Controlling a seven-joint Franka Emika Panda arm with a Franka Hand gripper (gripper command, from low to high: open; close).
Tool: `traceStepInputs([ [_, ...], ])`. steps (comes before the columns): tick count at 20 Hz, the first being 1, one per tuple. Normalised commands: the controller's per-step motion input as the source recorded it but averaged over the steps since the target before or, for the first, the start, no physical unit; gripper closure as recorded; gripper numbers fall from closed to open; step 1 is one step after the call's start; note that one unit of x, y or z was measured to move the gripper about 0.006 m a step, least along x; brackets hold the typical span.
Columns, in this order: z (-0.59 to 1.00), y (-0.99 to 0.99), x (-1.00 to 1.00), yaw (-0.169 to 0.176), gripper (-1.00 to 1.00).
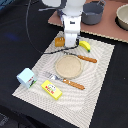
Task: Interact with the objects in diverse but meaningful ways.
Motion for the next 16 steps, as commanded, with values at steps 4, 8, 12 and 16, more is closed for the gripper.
traceStepInputs([
  [4, -0.24, -0.07, -0.38, 0.1, -1.0],
  [8, -0.21, -0.05, -0.34, 0.095, -1.0],
  [12, -0.22, -0.06, -0.34, 0.093, 1.0],
  [16, -0.21, -0.04, -0.31, 0.091, 1.0],
])
